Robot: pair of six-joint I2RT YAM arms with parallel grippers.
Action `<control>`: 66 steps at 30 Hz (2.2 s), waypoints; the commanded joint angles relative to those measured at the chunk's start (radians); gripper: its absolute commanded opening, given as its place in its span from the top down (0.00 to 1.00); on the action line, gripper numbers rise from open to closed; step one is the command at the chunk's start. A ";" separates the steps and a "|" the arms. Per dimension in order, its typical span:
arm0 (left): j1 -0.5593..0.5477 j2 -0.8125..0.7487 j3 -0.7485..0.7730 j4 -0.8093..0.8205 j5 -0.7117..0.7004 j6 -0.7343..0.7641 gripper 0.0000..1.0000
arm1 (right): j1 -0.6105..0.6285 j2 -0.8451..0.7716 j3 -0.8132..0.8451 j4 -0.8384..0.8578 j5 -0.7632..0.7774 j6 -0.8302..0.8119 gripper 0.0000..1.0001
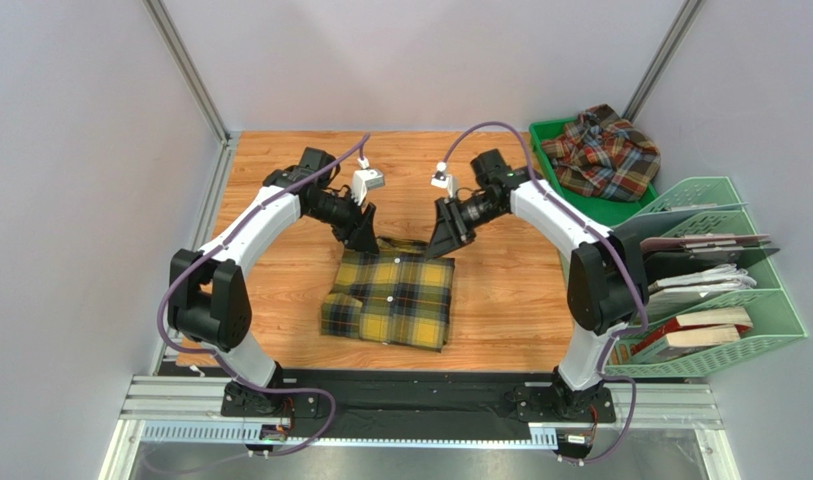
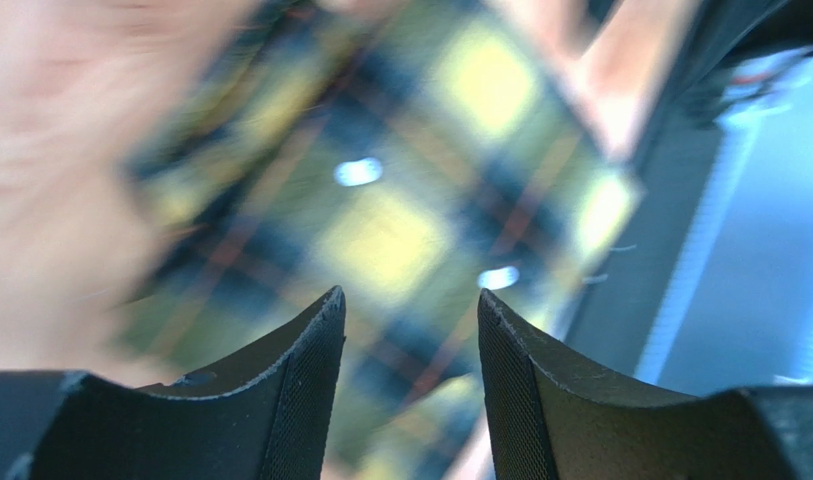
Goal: Fold and stack the long sleeve shirts
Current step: Fold the shirt
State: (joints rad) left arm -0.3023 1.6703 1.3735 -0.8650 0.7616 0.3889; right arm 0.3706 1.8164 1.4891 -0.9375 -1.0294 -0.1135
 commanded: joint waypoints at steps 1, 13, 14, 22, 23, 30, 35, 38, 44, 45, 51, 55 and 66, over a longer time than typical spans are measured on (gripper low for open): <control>-0.008 0.060 -0.099 0.112 0.247 -0.301 0.41 | 0.070 0.061 -0.095 0.202 -0.063 0.155 0.50; 0.143 0.528 0.154 0.273 0.243 -0.576 0.38 | -0.078 0.546 0.293 0.134 0.158 0.132 0.50; 0.155 0.535 0.168 0.261 0.240 -0.558 0.38 | -0.079 0.544 0.316 0.134 0.160 0.129 0.50; 0.158 0.177 -0.003 0.291 0.327 -0.533 0.31 | -0.065 0.186 0.170 0.180 -0.003 0.156 0.17; 0.149 0.117 -0.048 0.303 0.329 -0.548 0.22 | -0.058 0.128 0.125 0.230 -0.015 0.175 0.12; 0.100 -0.242 -0.480 0.552 0.355 -0.839 0.01 | 0.189 -0.115 -0.228 0.541 -0.047 0.477 0.00; 0.100 -0.221 -0.709 0.733 0.259 -0.963 0.01 | 0.284 -0.001 -0.384 0.750 -0.047 0.679 0.00; 0.143 -0.111 -0.760 0.739 0.182 -0.958 0.02 | 0.258 0.128 -0.420 0.721 -0.029 0.655 0.00; 0.215 0.144 -0.628 0.571 0.123 -0.848 0.05 | 0.131 0.302 -0.336 0.475 0.093 0.483 0.00; 0.219 0.154 -0.614 0.551 0.125 -0.816 0.05 | 0.098 0.304 -0.301 0.444 0.110 0.435 0.00; 0.195 -0.082 -0.611 0.469 0.338 -0.663 0.15 | 0.085 0.169 -0.175 0.160 0.123 0.244 0.02; 0.135 -0.214 -0.649 0.526 0.354 -0.729 0.16 | 0.178 0.029 -0.209 0.233 -0.018 0.361 0.02; 0.138 0.189 -0.515 0.434 0.174 -0.704 0.18 | 0.179 0.288 -0.320 0.379 0.009 0.341 0.04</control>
State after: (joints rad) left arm -0.1730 1.7615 0.7696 -0.3248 1.0496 -0.3946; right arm 0.6701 1.9949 1.1656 -0.4950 -1.0779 0.3210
